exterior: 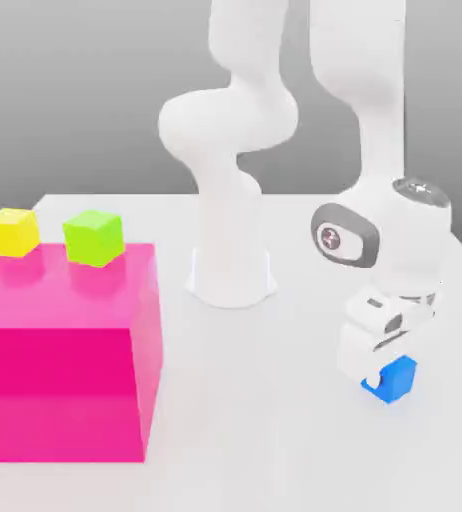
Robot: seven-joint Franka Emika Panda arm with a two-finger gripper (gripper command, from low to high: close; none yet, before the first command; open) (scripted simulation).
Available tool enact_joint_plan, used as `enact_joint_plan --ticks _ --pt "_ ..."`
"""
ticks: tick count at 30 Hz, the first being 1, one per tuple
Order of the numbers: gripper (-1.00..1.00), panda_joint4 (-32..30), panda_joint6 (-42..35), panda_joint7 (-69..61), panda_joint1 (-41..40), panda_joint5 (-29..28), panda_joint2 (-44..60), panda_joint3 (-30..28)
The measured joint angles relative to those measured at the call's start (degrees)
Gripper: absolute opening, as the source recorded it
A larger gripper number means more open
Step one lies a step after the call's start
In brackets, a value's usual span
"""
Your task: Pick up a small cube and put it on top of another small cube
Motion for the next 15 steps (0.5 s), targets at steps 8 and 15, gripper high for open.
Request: enact_joint_plan --ticks 8,15 --pt "-1.00 3.1 -15.0 -11.2 -8.6 10.1 -12.3 0.3" --pt "-1.00 17.4 -31.9 -21.7 -25.3 9.9 -15.3 -10.7"
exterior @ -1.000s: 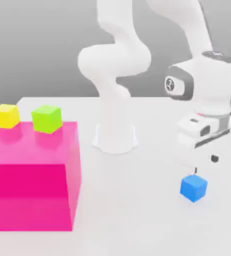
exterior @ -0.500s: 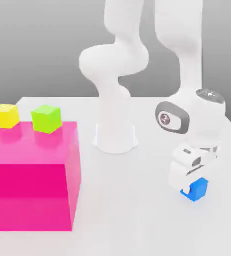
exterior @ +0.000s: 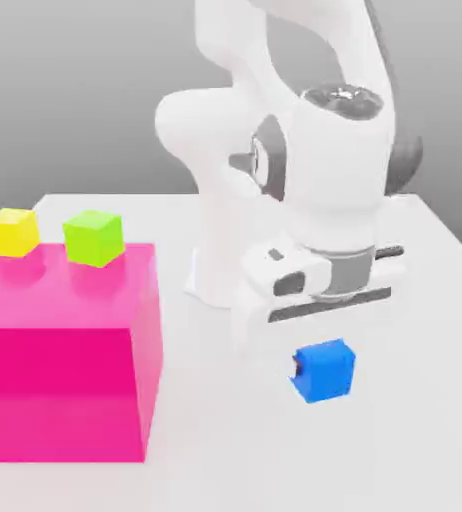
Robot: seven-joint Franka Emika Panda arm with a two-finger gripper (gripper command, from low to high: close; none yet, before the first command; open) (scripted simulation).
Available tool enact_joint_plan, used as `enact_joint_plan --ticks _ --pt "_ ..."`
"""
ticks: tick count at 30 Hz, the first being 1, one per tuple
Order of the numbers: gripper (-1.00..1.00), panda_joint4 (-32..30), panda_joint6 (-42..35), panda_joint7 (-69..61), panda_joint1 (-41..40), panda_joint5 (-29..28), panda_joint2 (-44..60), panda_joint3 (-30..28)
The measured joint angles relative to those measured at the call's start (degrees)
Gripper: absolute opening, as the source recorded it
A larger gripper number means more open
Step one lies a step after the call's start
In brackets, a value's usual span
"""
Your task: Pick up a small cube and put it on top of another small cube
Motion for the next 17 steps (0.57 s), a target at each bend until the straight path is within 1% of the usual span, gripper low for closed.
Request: enact_joint_plan --ticks 9,10,11,13,14,17 --pt "-1.00 18.6 -21.7 -13.2 -21.9 -0.8 -2.8 -12.8" --pt "-1.00 19.6 -22.6 -14.3 -23.4 -0.7 -2.7 -13.7" --pt "-1.00 19.3 -21.9 -15.0 -24.0 -0.5 -2.2 -14.1" --pt "-1.00 17.2 -18.3 -15.8 -24.2 0.0 -0.5 -14.3" --pt "1.00 16.2 -16.6 -16.1 -24.3 0.2 0.1 -14.4" --pt "1.00 16.2 -16.6 -16.1 -24.3 0.2 0.1 -14.4"
